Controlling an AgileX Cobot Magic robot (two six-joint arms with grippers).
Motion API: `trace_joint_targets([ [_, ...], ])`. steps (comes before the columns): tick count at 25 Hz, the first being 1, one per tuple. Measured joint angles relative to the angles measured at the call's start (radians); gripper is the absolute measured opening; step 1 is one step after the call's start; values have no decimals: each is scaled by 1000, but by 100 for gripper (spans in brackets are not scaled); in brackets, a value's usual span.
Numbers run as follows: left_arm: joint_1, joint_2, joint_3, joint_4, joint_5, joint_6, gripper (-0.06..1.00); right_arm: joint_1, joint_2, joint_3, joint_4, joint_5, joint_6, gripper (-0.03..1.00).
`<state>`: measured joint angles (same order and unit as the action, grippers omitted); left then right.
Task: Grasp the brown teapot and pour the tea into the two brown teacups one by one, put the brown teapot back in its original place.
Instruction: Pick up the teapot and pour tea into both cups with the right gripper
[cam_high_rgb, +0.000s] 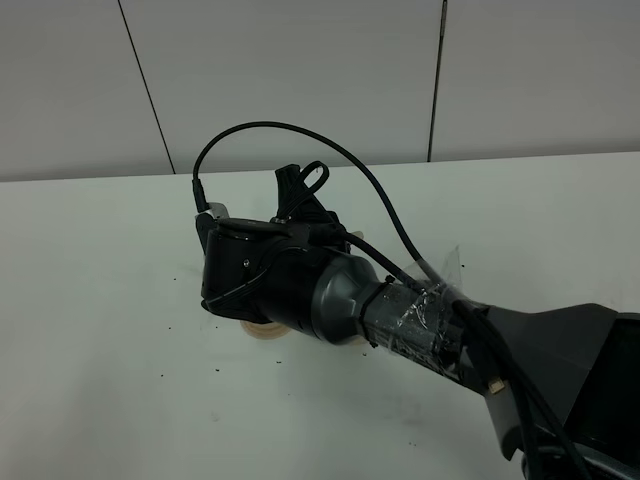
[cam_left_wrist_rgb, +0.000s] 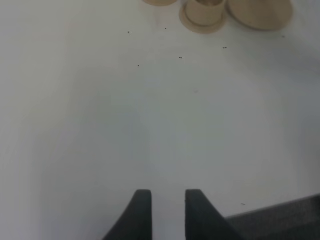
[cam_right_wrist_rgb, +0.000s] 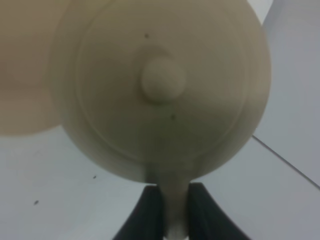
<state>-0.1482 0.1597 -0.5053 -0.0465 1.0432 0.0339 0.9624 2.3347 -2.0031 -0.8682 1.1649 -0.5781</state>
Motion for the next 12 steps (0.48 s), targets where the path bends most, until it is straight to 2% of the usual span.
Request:
trace_joint_targets([
  [12, 0, 0, 0, 0, 0, 0, 24, 7, 0, 0, -20, 1, -8, 10],
])
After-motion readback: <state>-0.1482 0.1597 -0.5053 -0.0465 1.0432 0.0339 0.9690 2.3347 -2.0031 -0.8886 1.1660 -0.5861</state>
